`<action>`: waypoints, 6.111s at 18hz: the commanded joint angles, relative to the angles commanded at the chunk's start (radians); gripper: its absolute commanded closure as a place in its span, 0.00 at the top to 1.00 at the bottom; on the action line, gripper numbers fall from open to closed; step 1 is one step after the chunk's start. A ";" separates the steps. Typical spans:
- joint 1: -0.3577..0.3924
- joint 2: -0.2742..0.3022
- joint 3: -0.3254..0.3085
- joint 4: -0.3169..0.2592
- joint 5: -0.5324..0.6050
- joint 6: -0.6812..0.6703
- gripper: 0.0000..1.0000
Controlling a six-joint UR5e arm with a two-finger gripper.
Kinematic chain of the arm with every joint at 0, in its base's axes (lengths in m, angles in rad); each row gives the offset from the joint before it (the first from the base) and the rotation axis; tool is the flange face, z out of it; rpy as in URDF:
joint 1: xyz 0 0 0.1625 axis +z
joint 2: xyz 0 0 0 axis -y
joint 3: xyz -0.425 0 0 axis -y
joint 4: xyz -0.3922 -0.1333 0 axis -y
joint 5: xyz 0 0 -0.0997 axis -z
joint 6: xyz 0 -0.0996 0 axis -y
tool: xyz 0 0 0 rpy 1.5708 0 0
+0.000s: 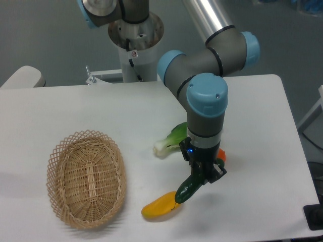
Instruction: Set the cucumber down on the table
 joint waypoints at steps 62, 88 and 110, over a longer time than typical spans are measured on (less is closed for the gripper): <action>0.051 -0.106 -0.178 0.080 -0.005 0.634 0.27; 0.045 -0.098 -0.215 0.140 -0.011 0.554 1.00; 0.040 0.083 -0.097 0.109 -0.017 -0.053 1.00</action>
